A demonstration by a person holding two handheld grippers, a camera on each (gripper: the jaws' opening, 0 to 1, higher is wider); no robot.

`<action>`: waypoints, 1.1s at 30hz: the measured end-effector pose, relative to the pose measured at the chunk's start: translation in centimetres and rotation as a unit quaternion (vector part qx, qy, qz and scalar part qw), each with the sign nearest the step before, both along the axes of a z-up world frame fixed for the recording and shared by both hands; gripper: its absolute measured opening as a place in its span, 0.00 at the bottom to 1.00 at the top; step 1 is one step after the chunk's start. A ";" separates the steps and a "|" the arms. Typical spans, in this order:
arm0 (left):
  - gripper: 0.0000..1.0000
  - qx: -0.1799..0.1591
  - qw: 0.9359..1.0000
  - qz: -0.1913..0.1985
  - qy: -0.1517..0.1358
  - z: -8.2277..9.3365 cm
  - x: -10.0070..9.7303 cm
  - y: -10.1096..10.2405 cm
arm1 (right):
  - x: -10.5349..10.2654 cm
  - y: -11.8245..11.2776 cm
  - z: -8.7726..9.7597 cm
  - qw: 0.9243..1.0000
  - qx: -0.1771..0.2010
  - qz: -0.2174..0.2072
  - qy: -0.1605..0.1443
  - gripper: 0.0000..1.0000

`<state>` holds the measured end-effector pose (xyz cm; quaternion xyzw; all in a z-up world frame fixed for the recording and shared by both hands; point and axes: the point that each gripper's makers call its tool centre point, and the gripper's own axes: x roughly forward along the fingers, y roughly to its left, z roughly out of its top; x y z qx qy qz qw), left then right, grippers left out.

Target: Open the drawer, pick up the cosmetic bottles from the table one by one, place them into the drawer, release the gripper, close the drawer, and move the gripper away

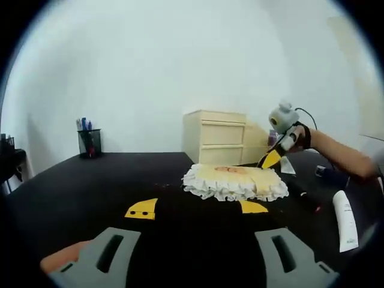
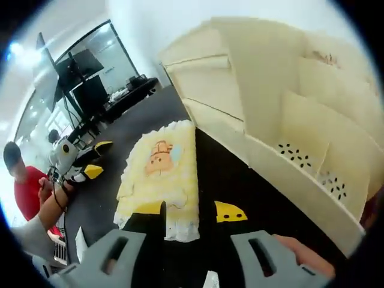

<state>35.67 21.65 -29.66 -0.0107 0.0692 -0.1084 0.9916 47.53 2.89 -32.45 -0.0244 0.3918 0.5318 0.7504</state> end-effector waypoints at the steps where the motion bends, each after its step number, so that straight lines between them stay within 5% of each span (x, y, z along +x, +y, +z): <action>1: 0.44 0.000 1.000 0.000 0.000 0.0 0.0 -0.1 | -0.2 0.1 0.1 1.000 0.008 -0.003 0.012 0.26; 7: 0.44 0.002 1.000 -0.001 0.001 -0.1 -0.1 0.0 | -1.0 0.6 0.0 0.999 0.026 0.009 0.045 0.20; 14: 0.44 0.004 1.000 -0.001 0.003 -0.1 -0.2 0.0 | 0.1 0.8 0.6 1.000 0.011 0.010 -0.005 0.14; 17: 0.44 0.004 1.000 -0.001 0.002 -0.1 -0.2 0.0 | 1.2 0.5 1.5 0.999 0.010 -0.006 -0.049 0.00; 18: 0.44 0.004 1.000 -0.001 0.002 -0.1 -0.2 0.0 | 1.6 0.0 1.6 0.998 -0.004 -0.018 -0.058 0.00; 20: 0.44 0.005 1.000 -0.001 0.003 -0.1 -0.3 0.0 | -1.3 1.8 3.3 0.998 0.059 0.030 0.005 0.00; 21: 0.44 0.006 1.000 -0.001 0.003 -0.1 -0.2 0.0 | -1.9 2.2 3.7 0.997 0.066 0.038 0.009 0.00; 24: 0.44 0.006 1.000 0.000 0.004 -0.1 -0.2 0.2 | -0.5 2.0 4.7 0.997 0.039 0.018 -0.068 0.00; 26: 0.44 0.005 1.000 0.000 0.003 -0.1 -0.3 0.0 | -1.2 2.0 4.8 0.997 0.043 0.030 -0.060 0.00; 29: 0.44 0.008 1.000 0.000 0.005 -0.1 -0.3 0.1 | -1.9 2.0 4.2 0.998 0.043 0.037 -0.039 0.13; 33: 0.44 0.005 1.000 0.001 0.003 -0.1 -0.3 0.1 | -1.1 1.2 2.4 0.998 0.011 0.020 -0.052 0.16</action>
